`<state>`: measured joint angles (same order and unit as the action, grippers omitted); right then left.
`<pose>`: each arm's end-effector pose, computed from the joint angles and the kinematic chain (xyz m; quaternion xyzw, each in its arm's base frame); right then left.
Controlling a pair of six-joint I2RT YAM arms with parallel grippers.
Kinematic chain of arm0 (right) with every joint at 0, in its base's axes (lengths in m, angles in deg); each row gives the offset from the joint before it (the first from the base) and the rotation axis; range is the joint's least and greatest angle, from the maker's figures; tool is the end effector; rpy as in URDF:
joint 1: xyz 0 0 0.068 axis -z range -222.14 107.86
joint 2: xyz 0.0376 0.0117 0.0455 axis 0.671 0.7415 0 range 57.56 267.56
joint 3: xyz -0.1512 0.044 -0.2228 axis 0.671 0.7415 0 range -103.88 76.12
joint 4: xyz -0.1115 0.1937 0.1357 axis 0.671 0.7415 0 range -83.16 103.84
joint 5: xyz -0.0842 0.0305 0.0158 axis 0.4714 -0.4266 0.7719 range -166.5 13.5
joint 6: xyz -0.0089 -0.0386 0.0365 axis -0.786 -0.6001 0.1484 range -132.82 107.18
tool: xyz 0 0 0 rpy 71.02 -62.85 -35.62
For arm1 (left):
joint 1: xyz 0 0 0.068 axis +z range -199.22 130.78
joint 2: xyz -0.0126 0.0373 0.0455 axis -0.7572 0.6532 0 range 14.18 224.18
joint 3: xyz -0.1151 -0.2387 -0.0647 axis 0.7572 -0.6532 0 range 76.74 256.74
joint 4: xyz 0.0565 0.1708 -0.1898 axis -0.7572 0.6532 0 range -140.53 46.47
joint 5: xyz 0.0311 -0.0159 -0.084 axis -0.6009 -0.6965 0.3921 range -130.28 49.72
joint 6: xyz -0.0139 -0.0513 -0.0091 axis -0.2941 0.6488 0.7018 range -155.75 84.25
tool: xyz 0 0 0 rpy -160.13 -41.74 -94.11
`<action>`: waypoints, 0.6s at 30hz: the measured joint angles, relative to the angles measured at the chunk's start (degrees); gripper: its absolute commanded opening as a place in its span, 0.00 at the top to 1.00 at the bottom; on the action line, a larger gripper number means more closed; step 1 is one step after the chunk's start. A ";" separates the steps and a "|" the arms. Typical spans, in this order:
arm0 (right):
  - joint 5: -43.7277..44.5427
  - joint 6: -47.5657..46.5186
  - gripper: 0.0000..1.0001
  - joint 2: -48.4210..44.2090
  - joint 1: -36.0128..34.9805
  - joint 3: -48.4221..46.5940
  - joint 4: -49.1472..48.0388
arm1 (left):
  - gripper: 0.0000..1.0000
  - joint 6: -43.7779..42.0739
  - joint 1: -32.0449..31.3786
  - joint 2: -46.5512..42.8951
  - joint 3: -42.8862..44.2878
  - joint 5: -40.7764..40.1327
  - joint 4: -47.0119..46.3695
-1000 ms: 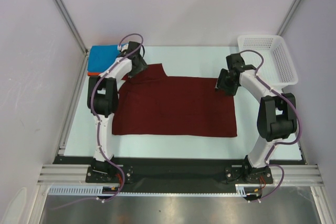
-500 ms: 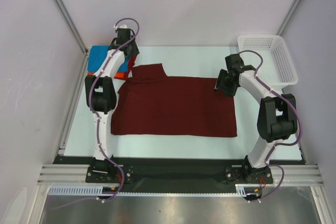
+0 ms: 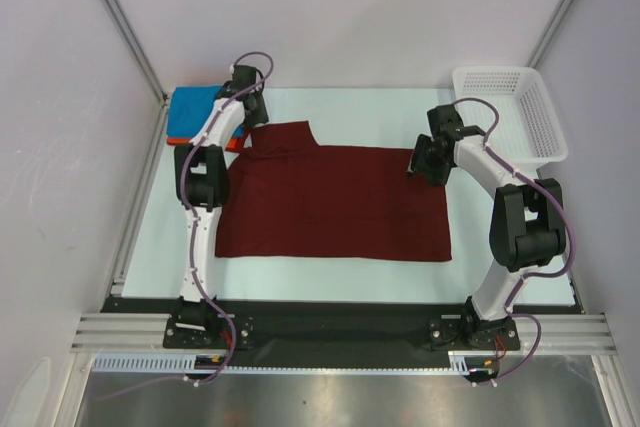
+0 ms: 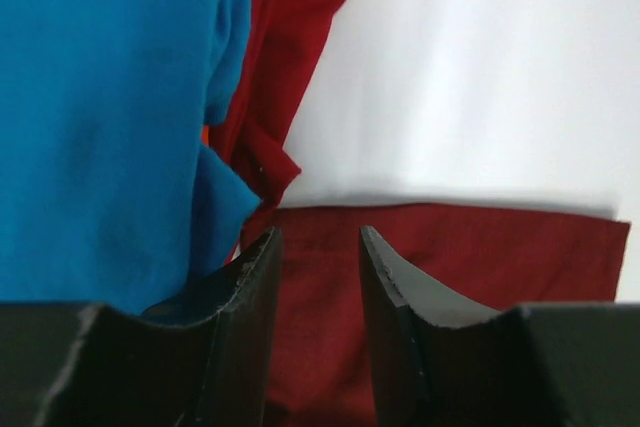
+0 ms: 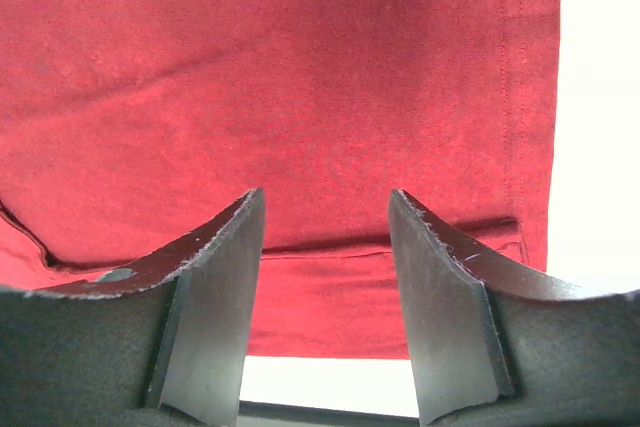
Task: Fold and stack the t-shirts
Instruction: Fold the tshirt
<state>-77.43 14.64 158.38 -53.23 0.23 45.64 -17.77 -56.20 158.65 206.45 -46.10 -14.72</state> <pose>0.3587 0.0709 0.2258 0.1368 0.9641 0.0824 0.2119 0.5529 -0.0641 0.1781 -0.1071 0.9342 -0.0262 0.3393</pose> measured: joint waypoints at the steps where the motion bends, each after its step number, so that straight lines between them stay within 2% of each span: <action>1: 0.00 0.02 0.42 0.00 -0.02 0.04 -0.09 | 0.58 0.31 0.07 0.83 1.68 -0.02 0.90; 10: -0.04 0.00 0.42 0.00 -0.09 0.90 -0.79 | 0.58 3.61 0.42 1.38 1.79 -0.07 4.22; 13: -0.22 0.04 0.42 0.00 -0.11 1.88 -1.01 | 0.52 4.28 0.39 1.36 0.24 -0.57 3.52; 14: -0.33 0.11 0.42 0.00 -0.11 2.10 -0.98 | 0.48 4.46 0.37 1.25 0.13 -0.83 3.45; 18: -0.83 0.35 0.42 0.00 -0.11 2.43 -1.11 | 0.43 5.11 0.20 0.83 -0.81 -2.34 2.73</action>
<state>-78.26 14.99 158.38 -53.34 2.65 44.53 -12.65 -56.00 159.48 205.64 -48.44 -11.99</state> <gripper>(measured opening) 0.581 0.548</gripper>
